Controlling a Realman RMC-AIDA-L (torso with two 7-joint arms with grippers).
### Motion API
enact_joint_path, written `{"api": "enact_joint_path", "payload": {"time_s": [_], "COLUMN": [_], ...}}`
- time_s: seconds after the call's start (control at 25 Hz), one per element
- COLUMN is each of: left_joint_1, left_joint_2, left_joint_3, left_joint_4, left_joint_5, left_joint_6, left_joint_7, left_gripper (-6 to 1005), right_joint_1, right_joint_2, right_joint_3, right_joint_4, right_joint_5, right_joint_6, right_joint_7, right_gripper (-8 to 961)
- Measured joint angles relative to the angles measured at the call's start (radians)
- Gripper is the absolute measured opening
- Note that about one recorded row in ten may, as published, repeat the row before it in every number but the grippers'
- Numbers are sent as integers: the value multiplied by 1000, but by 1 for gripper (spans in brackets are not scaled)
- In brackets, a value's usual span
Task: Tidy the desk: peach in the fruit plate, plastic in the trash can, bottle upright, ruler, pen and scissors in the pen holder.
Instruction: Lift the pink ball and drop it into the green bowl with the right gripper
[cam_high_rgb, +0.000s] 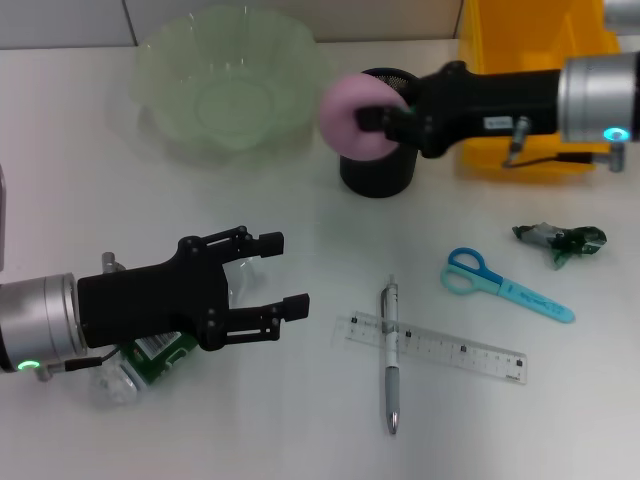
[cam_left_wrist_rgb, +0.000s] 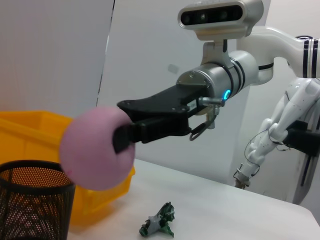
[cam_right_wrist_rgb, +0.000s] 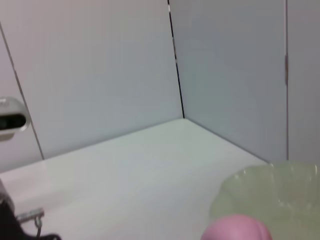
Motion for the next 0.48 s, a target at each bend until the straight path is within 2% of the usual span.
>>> {"api": "enact_joint_path", "payload": {"time_s": [0.2, 0.48], "left_joint_1": [2, 1], "left_joint_2": [0, -1], "left_joint_3": [-5, -10], "left_joint_4": [-1, -1], "left_joint_5": [-1, -1], "left_joint_6": [2, 2], "left_joint_7": [0, 2], "left_gripper": [816, 816], "right_joint_1": [72, 207], "right_joint_2": [2, 8], "right_joint_3": [-4, -4], "right_joint_4": [111, 303], "right_joint_5": [66, 166], "right_joint_6": [78, 301], "right_joint_7": [-45, -124], "right_gripper": [82, 83]}}
